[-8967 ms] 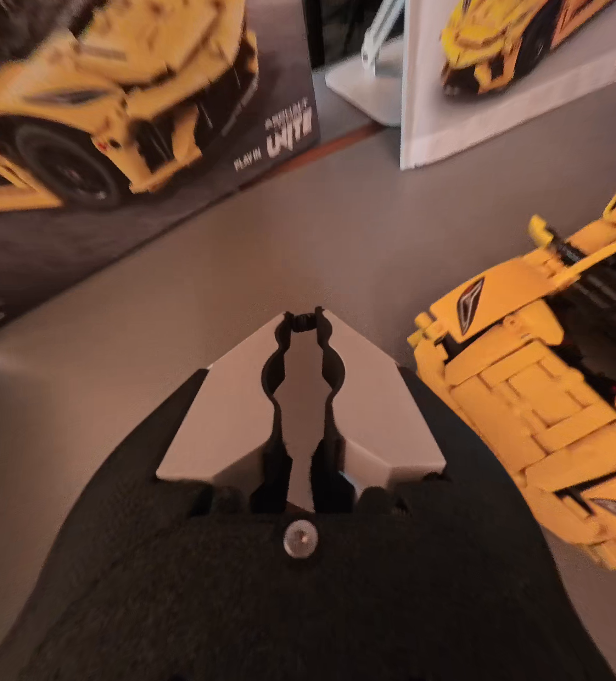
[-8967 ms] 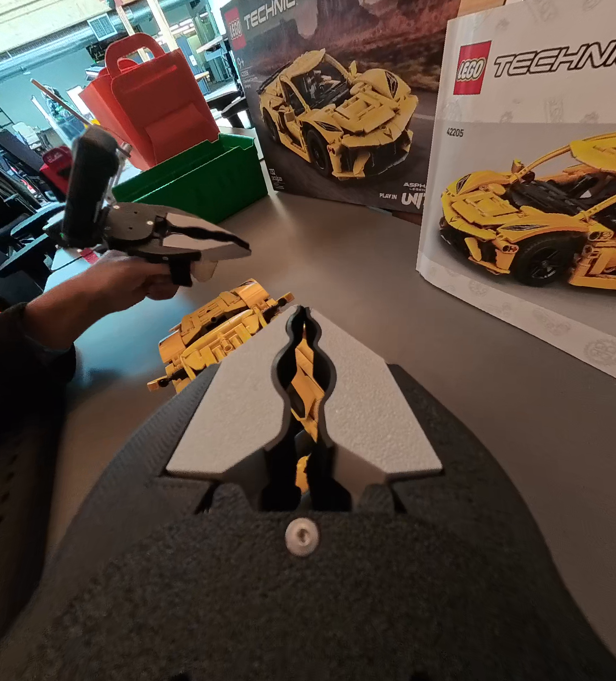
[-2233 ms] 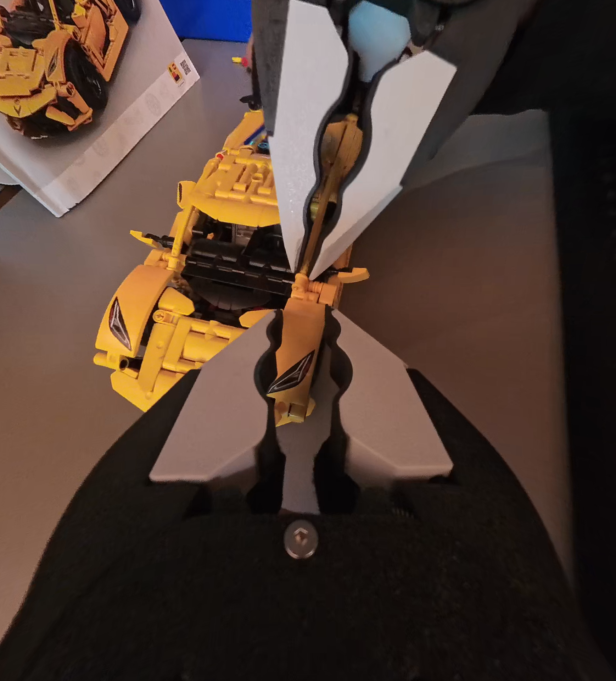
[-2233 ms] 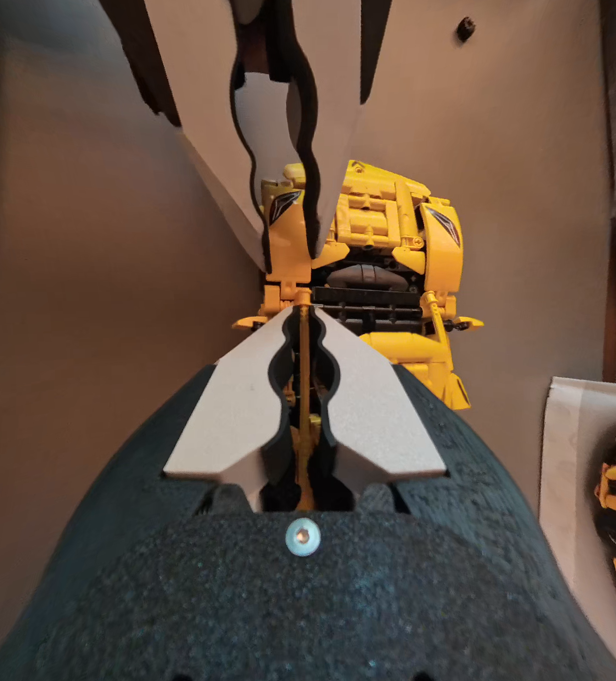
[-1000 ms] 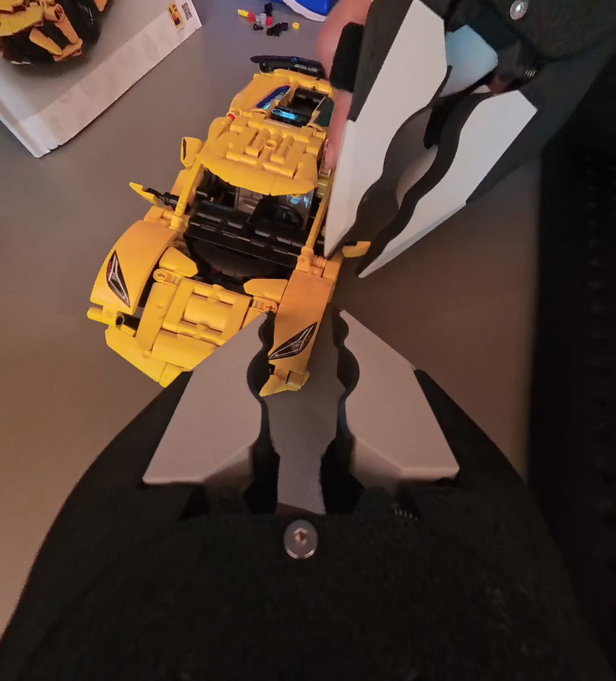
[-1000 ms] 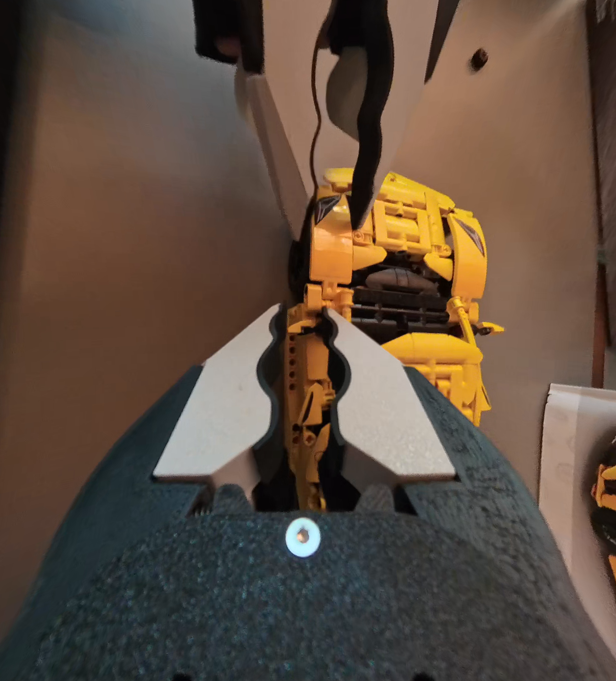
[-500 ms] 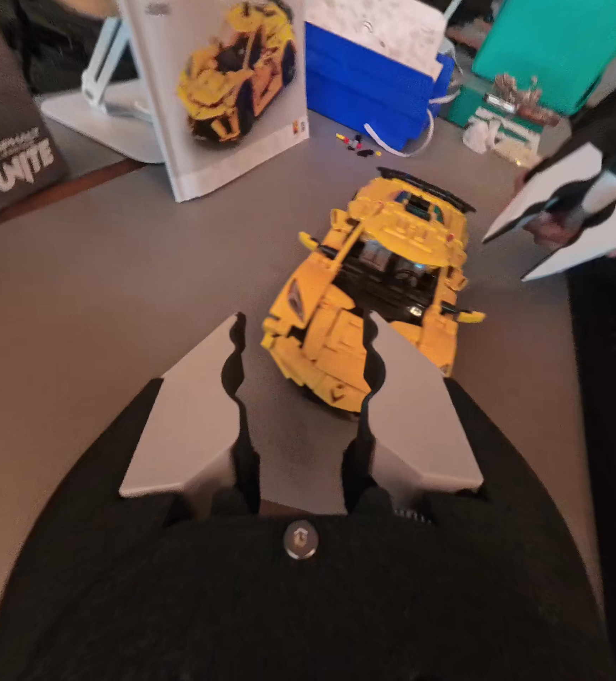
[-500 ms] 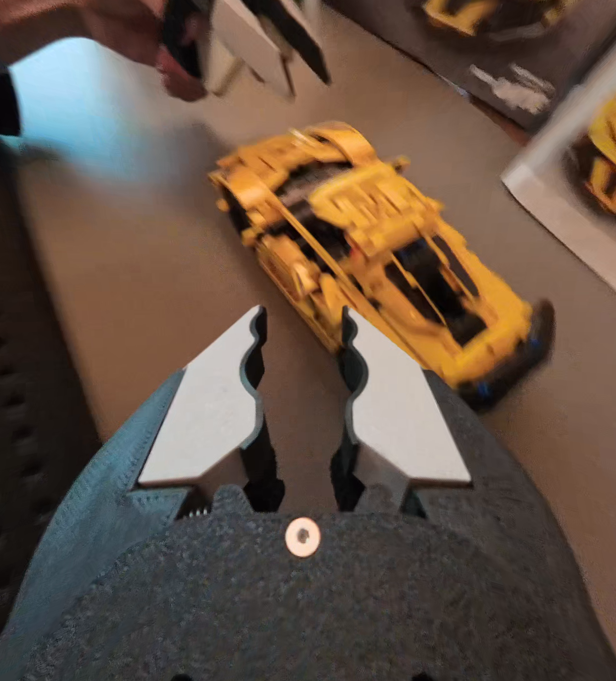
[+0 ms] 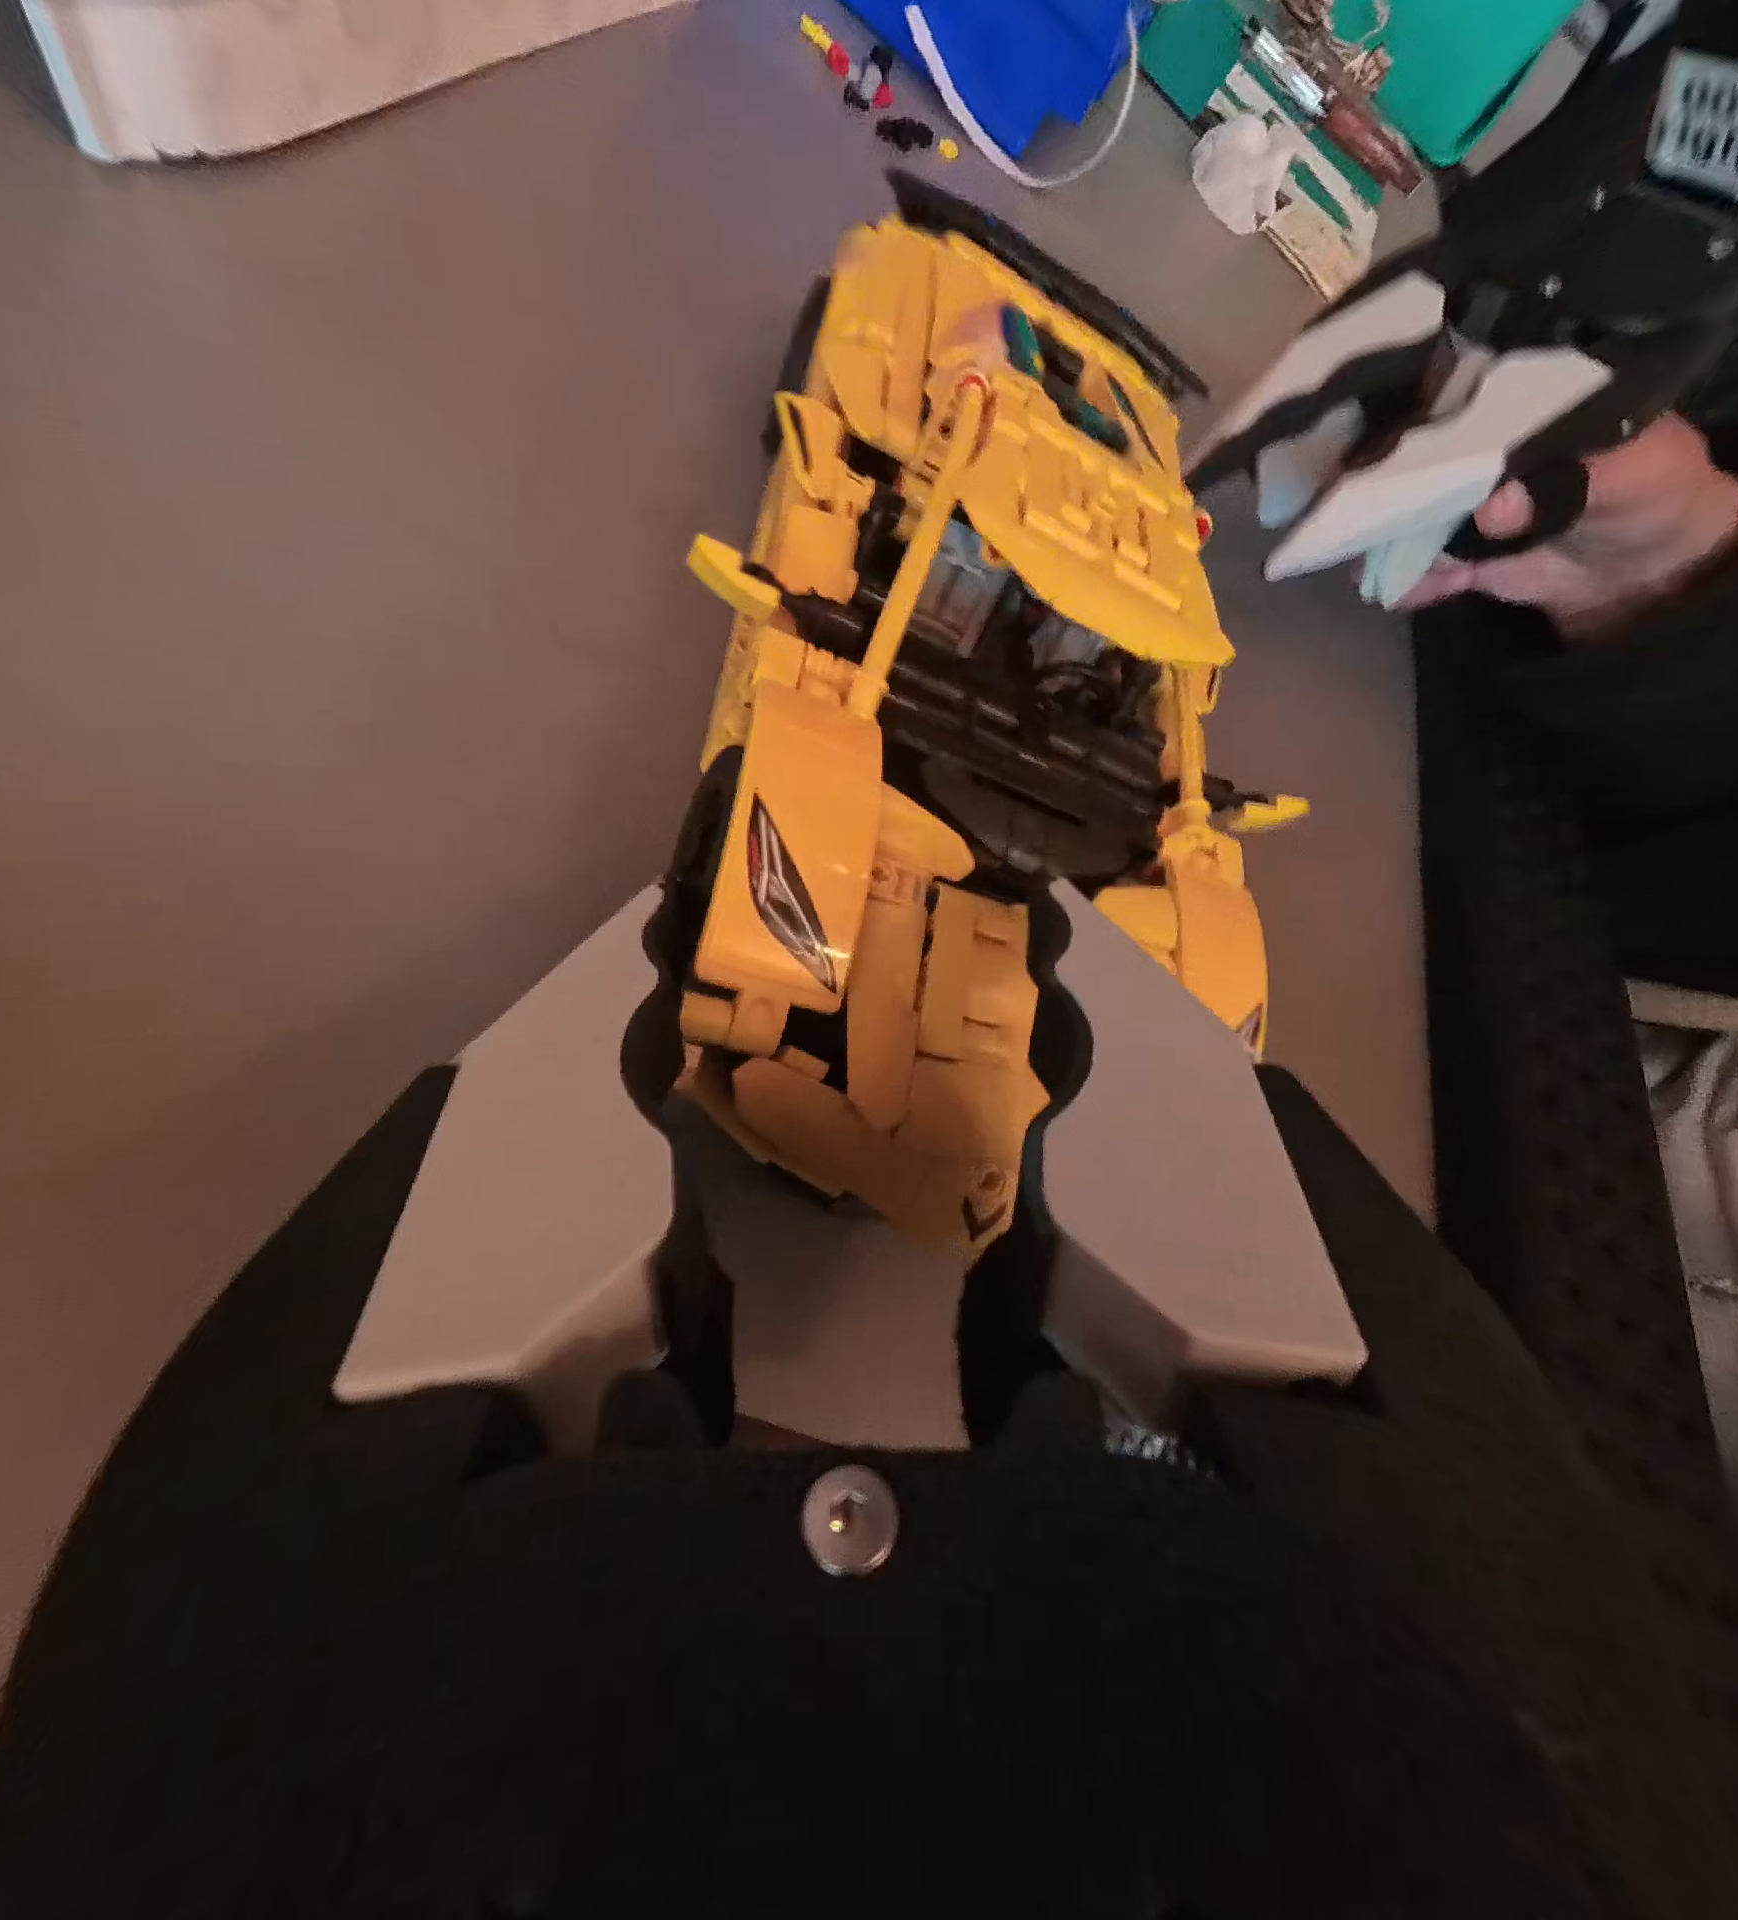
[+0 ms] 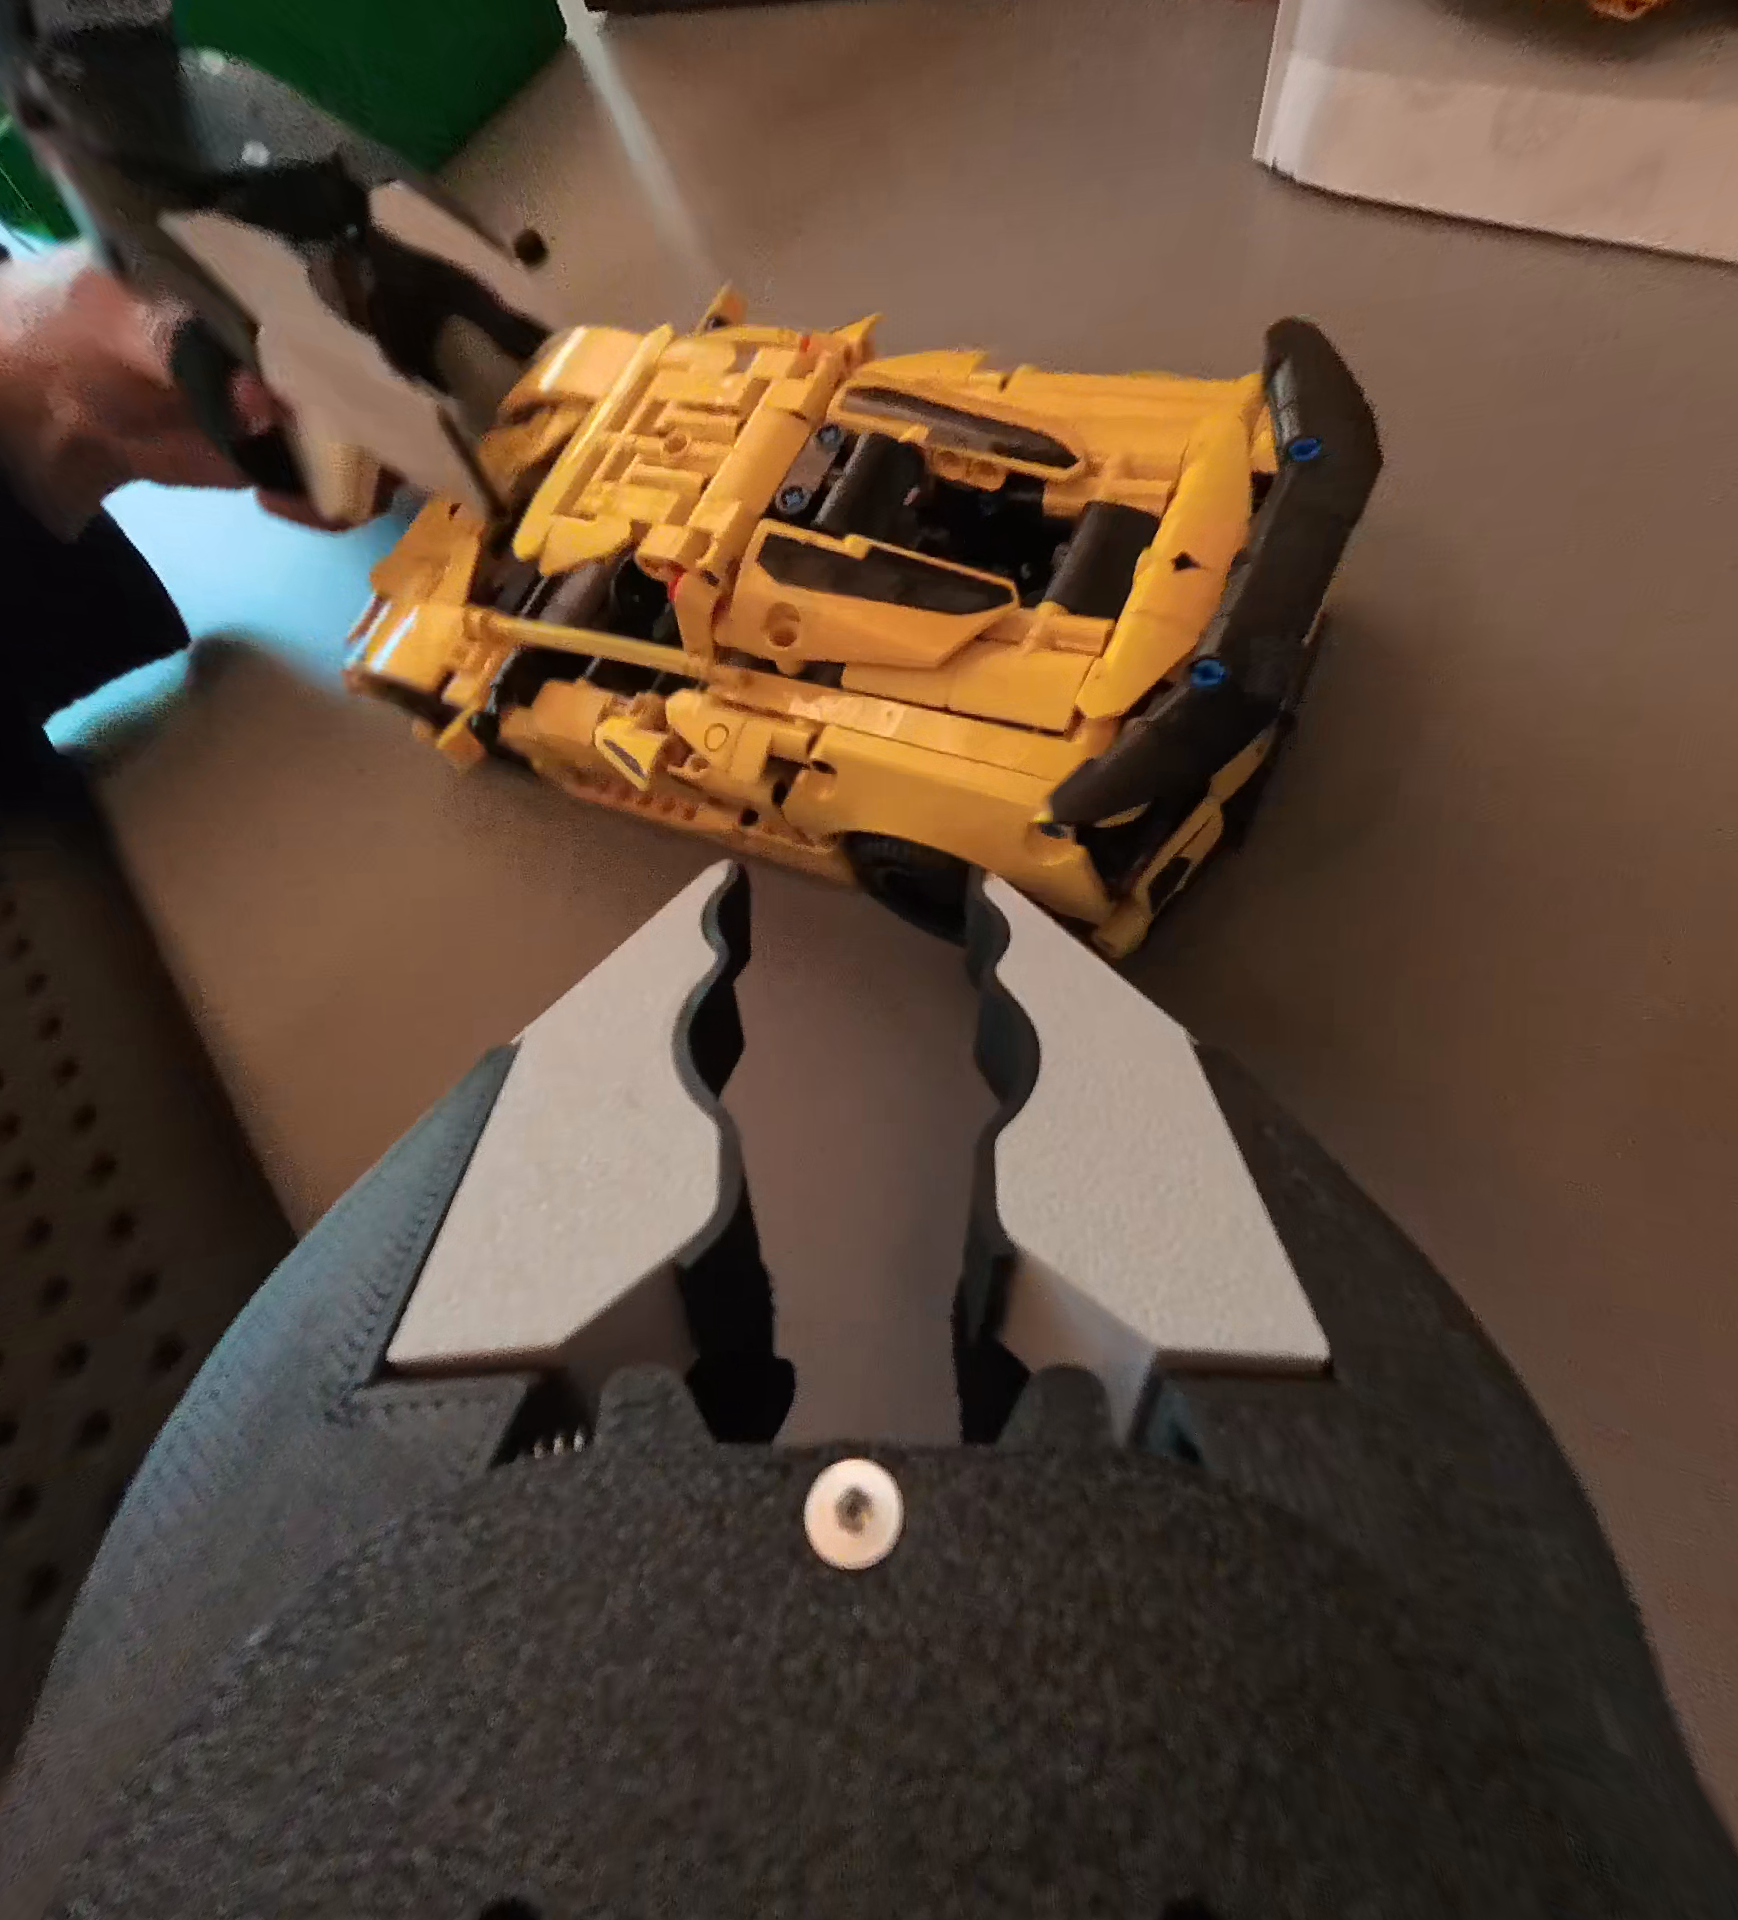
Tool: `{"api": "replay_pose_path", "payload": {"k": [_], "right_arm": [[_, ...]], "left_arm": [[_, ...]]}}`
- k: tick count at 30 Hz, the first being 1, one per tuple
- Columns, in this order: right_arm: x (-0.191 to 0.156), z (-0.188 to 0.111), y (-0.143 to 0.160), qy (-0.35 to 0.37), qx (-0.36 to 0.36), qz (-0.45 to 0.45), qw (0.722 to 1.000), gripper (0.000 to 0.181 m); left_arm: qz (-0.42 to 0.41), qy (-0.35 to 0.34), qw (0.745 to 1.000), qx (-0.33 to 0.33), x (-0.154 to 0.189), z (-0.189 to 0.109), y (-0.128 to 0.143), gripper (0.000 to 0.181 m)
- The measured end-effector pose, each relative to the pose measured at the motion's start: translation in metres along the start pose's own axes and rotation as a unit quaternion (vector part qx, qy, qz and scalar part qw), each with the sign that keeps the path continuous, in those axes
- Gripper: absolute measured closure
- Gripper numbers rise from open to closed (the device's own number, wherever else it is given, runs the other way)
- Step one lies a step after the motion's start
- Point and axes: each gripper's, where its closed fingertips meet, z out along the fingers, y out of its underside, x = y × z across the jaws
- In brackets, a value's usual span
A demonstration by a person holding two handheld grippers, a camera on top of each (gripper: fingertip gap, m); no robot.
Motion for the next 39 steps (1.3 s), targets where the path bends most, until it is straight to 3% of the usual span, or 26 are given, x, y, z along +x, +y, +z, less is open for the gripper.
{"api": "replay_pose_path", "payload": {"k": [9, 13, 14, 17, 20, 22, 25, 28, 30, 33, 39], "right_arm": [[0.019, 0.037, -0.037, -0.028, -0.024, -0.038, 0.999, 0.129], [0.020, 0.048, -0.048, -0.065, -0.011, -0.014, 0.998, 0.126], [0.019, 0.047, -0.048, -0.072, -0.010, -0.008, 0.997, 0.125], [0.009, 0.027, -0.055, -0.071, 0.017, -0.013, 0.997, 0.129], [-0.035, 0.003, -0.071, -0.097, 0.072, -0.138, 0.983, 0.130], [-0.071, 0.008, -0.061, -0.136, 0.043, -0.231, 0.962, 0.119], [-0.082, 0.039, -0.040, -0.108, -0.015, -0.326, 0.939, 0.115], [-0.077, 0.058, -0.039, -0.074, -0.013, -0.356, 0.931, 0.120], [-0.074, 0.058, -0.039, -0.066, -0.013, -0.361, 0.930, 0.123], [-0.073, 0.057, -0.038, -0.061, -0.011, -0.364, 0.929, 0.124], [-0.075, 0.055, -0.036, -0.064, -0.015, -0.360, 0.931, 0.124]], "left_arm": [[0.009, -0.012, 0.999, -0.033, 0.093, -0.002, 0.065, 0.112], [0.057, 0.032, 0.996, -0.061, 0.136, 0.010, 0.077, 0.117], [0.058, 0.038, 0.996, -0.050, 0.137, 0.006, 0.071, 0.117], [0.014, 0.032, 0.999, 0.033, 0.117, -0.018, 0.034, 0.140], [-0.019, -0.007, 0.996, 0.084, 0.087, -0.020, -0.001, 0.155], [-0.015, -0.010, 0.998, 0.068, 0.077, -0.006, -0.010, 0.157], [-0.059, 0.016, 0.997, 0.054, 0.065, 0.013, -0.024, 0.157], [-0.095, 0.048, 0.993, 0.041, 0.063, 0.027, -0.028, 0.157], [-0.105, 0.059, 0.992, 0.040, 0.062, 0.031, -0.028, 0.157], [-0.112, 0.099, 0.987, 0.052, 0.072, 0.031, -0.027, 0.171], [-0.100, 0.106, 0.987, 0.060, 0.077, 0.025, -0.020, 0.178]]}}
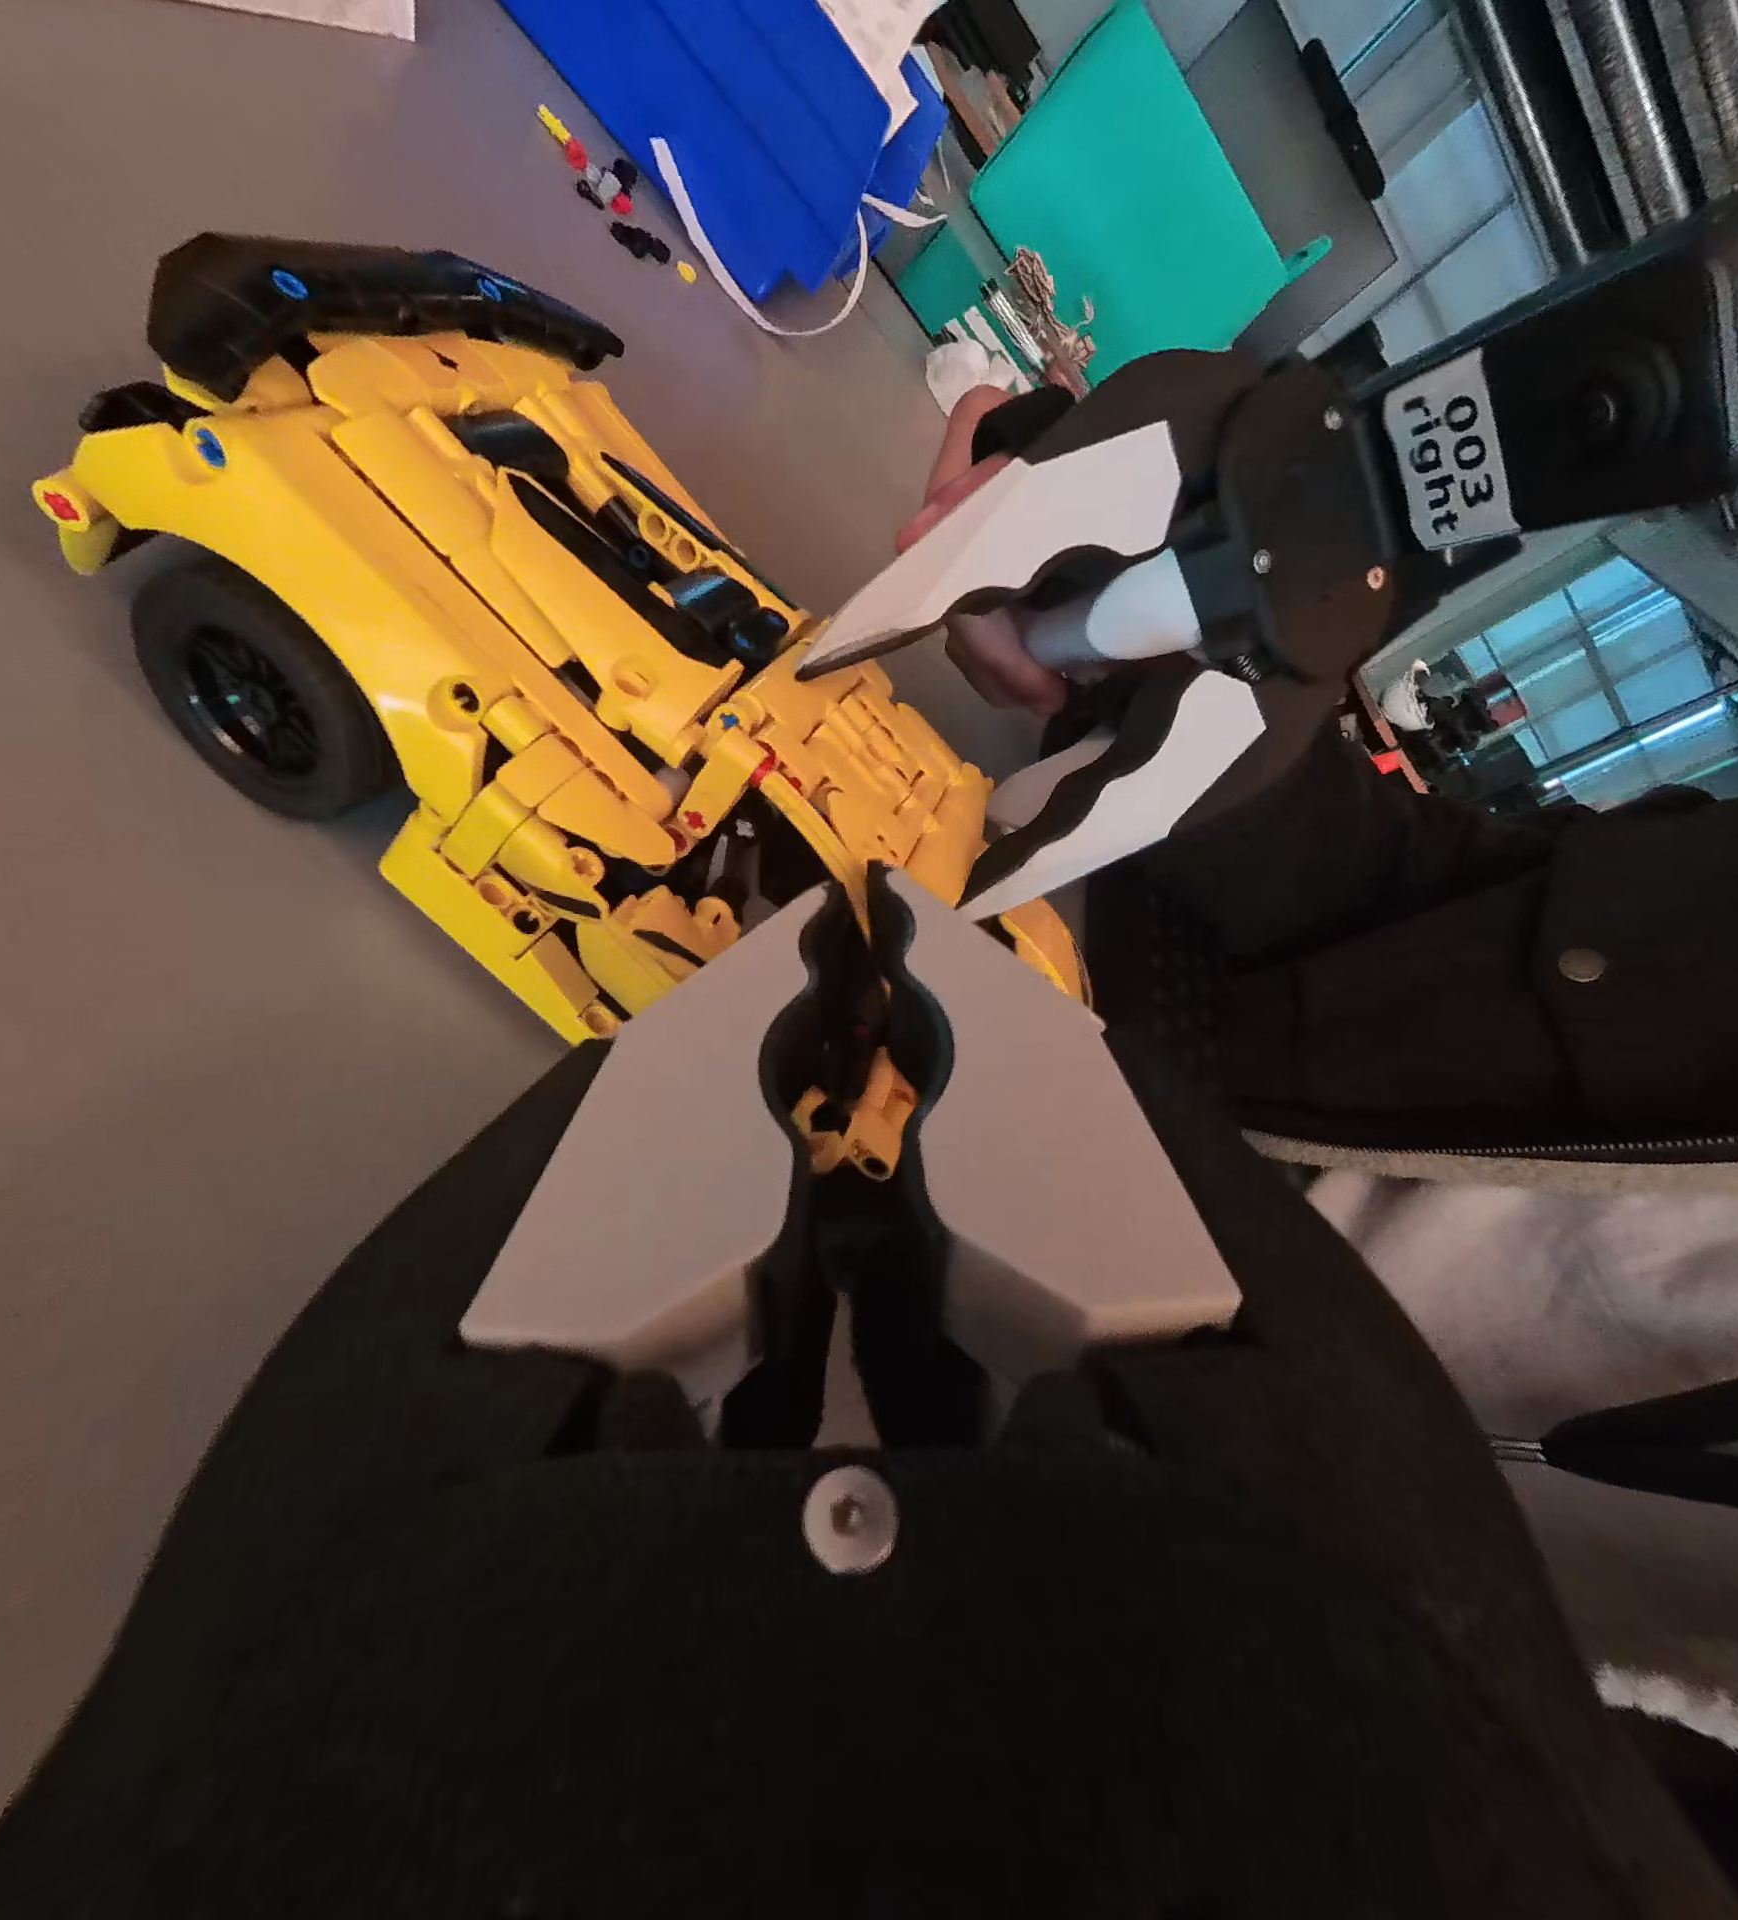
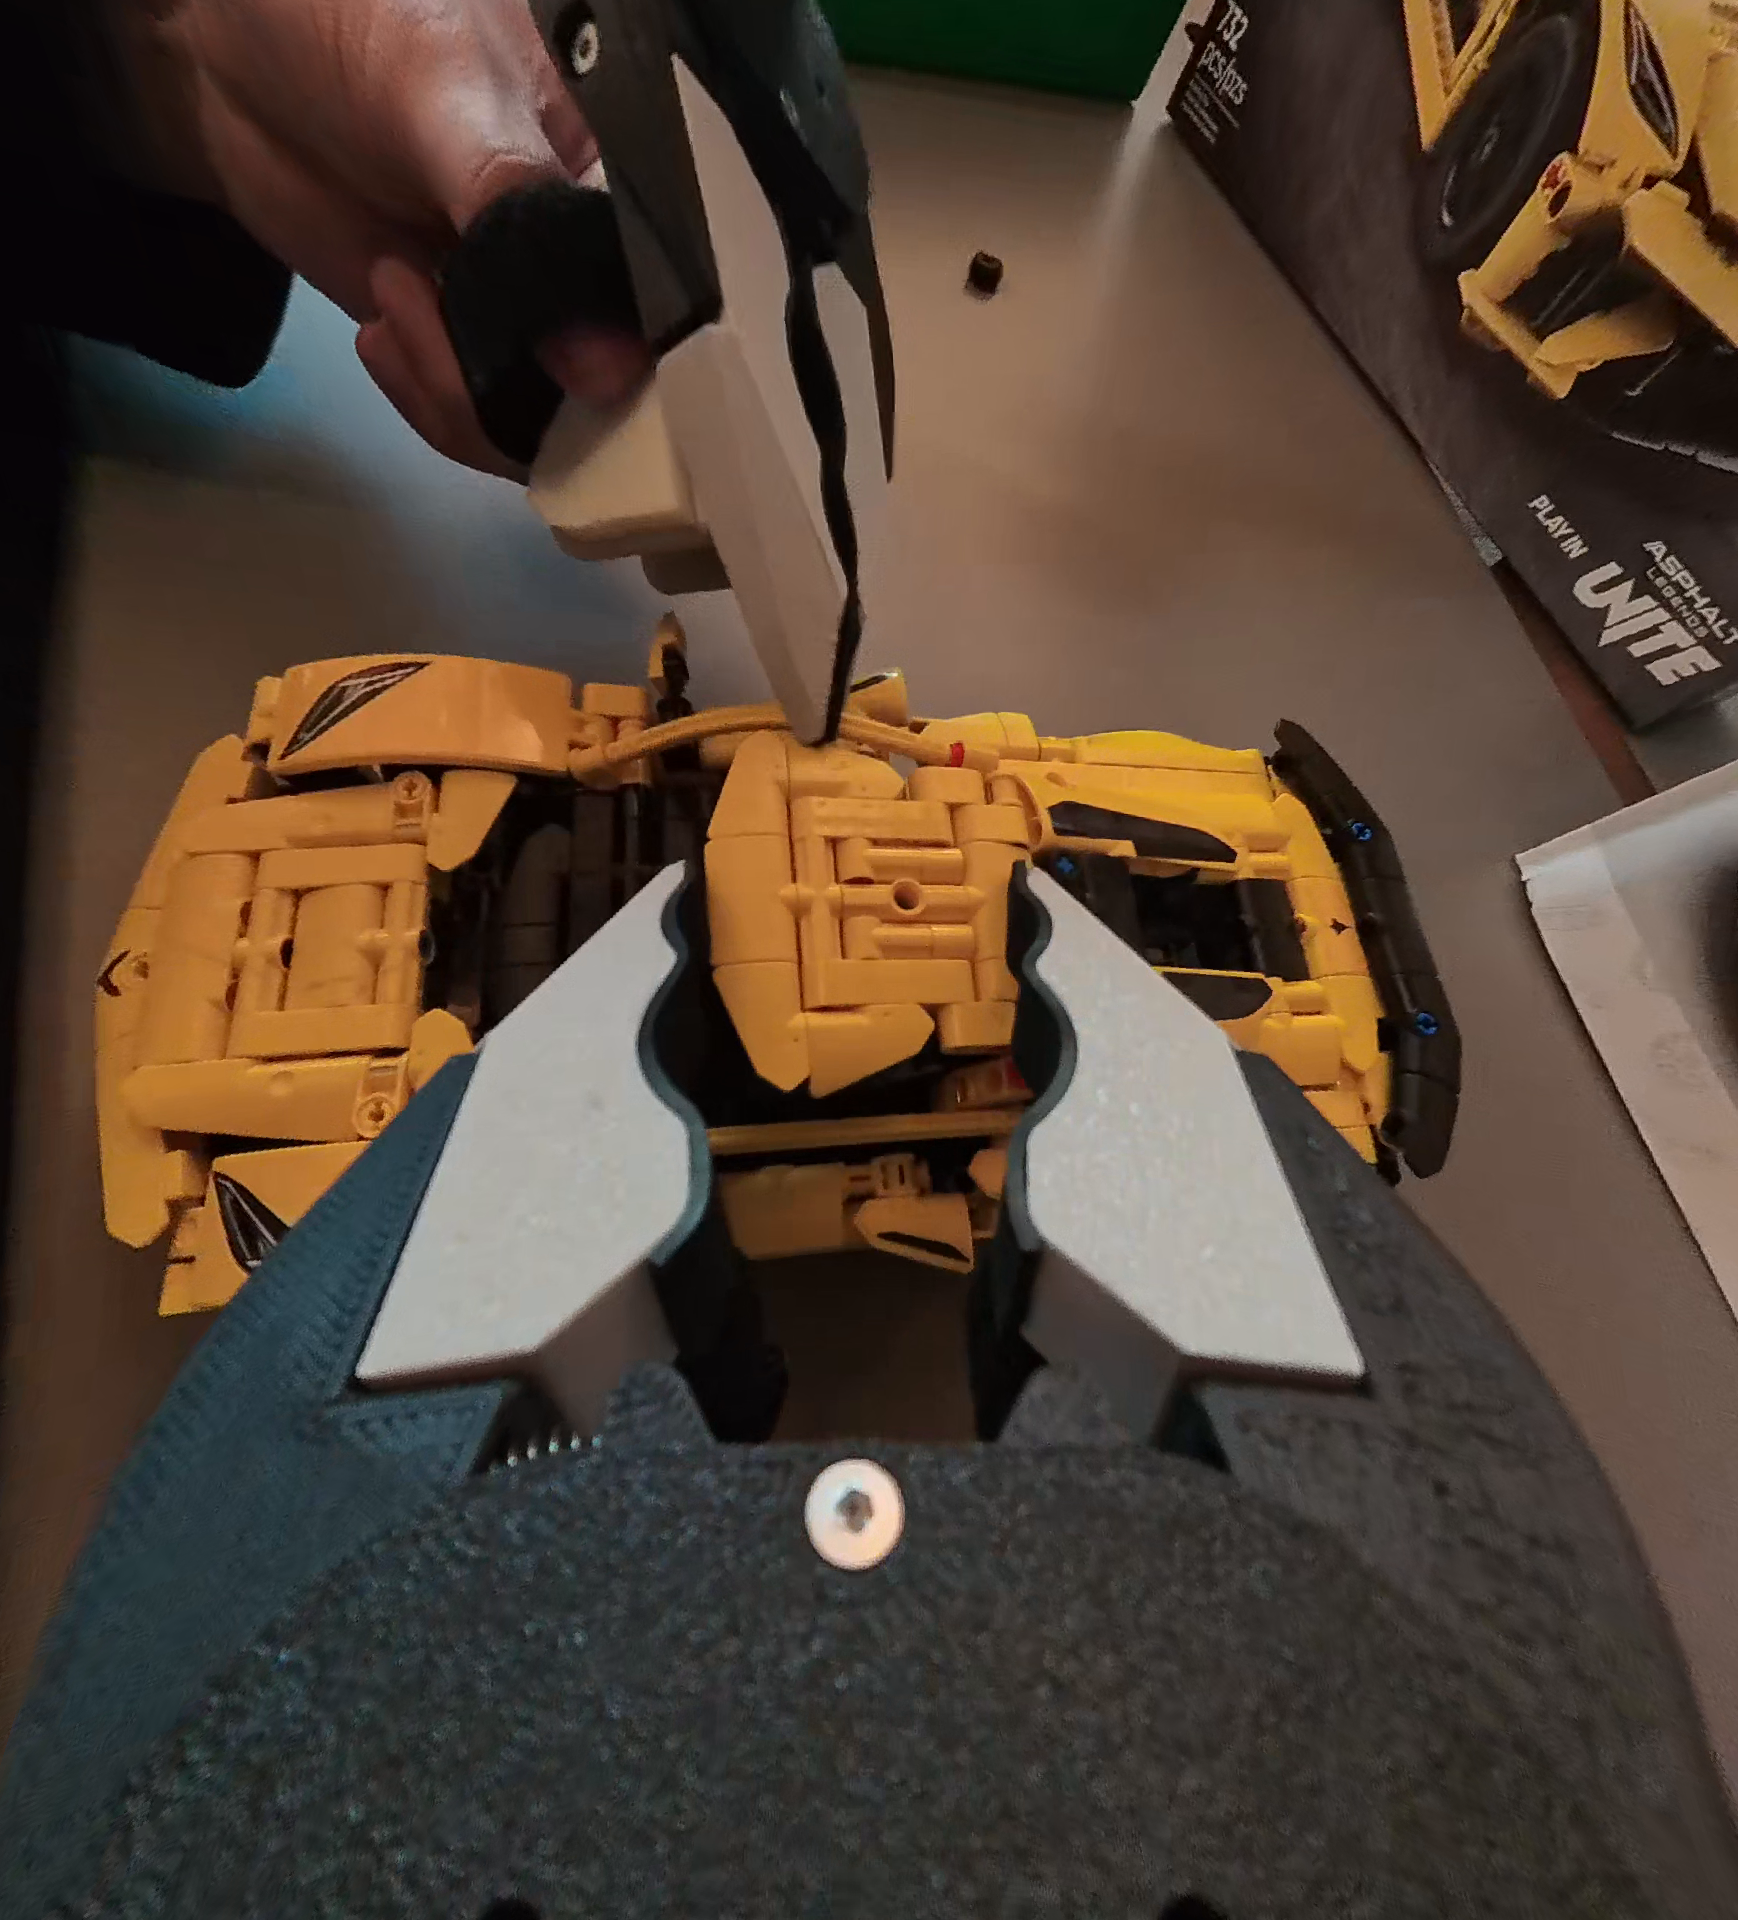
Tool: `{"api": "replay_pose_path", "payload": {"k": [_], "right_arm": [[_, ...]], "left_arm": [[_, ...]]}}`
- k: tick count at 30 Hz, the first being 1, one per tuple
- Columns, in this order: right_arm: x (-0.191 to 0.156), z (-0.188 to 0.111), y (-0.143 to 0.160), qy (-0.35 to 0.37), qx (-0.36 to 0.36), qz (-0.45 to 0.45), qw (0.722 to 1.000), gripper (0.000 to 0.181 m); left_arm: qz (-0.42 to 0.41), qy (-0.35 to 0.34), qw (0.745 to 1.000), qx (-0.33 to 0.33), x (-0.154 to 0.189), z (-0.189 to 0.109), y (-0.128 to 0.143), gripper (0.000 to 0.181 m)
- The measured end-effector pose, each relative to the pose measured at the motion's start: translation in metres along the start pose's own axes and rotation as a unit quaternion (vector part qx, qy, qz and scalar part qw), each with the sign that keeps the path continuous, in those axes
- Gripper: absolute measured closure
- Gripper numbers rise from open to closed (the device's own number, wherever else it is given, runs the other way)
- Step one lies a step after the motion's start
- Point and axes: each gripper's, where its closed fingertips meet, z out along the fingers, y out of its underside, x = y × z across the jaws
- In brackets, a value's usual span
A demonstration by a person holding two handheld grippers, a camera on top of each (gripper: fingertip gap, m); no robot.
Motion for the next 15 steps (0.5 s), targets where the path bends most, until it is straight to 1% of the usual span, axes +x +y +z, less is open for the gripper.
{"api": "replay_pose_path", "payload": {"k": [4, 15], "right_arm": [[-0.002, 0.000, 0.000, 0.002, 0.000, 0.001, 1.000, 0.124], [-0.008, -0.003, -0.001, -0.007, 0.004, 0.008, 1.000, 0.124]], "left_arm": [[0.017, -0.004, 1.000, -0.003, 0.005, 0.000, 0.003, 0.178], [0.023, -0.002, 1.000, -0.001, 0.012, -0.006, 0.012, 0.179]]}}
